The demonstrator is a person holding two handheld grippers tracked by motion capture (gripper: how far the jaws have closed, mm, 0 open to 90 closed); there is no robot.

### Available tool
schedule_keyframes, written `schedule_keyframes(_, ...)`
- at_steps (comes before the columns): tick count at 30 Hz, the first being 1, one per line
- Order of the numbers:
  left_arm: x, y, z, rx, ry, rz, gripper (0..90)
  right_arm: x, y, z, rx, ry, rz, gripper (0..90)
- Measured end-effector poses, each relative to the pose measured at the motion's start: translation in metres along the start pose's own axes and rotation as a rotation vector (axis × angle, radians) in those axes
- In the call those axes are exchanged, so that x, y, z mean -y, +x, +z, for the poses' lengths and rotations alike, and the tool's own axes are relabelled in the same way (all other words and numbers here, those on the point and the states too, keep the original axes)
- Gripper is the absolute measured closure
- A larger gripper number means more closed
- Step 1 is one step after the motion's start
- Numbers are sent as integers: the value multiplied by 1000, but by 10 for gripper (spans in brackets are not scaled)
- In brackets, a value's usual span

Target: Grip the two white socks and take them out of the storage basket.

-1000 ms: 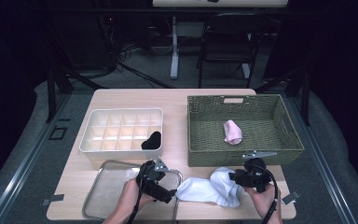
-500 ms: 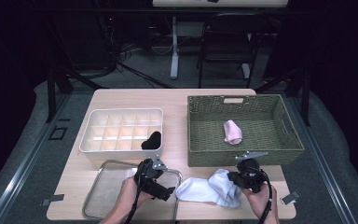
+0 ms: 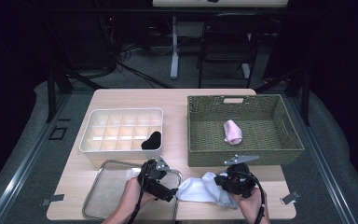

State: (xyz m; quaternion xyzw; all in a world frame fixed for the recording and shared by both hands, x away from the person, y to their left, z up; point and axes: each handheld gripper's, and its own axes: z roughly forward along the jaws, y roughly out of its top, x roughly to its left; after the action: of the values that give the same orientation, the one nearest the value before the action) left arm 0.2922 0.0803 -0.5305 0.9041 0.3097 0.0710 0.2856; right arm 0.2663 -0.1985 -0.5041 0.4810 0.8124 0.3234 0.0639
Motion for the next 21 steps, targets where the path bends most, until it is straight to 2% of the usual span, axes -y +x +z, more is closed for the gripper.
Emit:
schedule_keyframes(2, -1, -1, -1, 0, -5, 0, 48, -1, 5, 6, -24, 22, -14, 840)
schedule_keyframes(5, -2, -3, 0, 4, -6, 9, 50, 0, 10, 17, -87, 61, -42, 776)
schedule_keyframes(7, -4, -5, 1, 8, -7, 15, 53, 1, 11, 19, -110, 81, -59, 747)
schedule_keyframes(9, -4, -7, 2, 19, -8, 16, 54, 1, 9, 16, -109, 71, -48, 733)
schedule_keyframes(13, -4, -10, 5, 35, 8, 26, 54, 2, -3, 4, -59, 33, -24, 717)
schedule_keyframes(15, -5, -11, 5, 36, 9, 26, 54, 3, -8, 3, -67, 24, -1, 718)
schedule_keyframes(16, -5, -11, 5, 39, 6, 25, 54, 4, -10, 4, -59, 37, -4, 718)
schedule_keyframes(17, -6, -11, 5, 37, 4, 28, 55, 6, -10, 5, -67, 39, 5, 719)
schedule_keyframes(19, -7, -12, 5, 34, 8, 29, 57, 8, -8, 11, -76, 72, -7, 710)
schedule_keyframes(21, -8, -12, 6, 34, 5, 29, 59, 9, -6, 16, -57, 98, -12, 702)
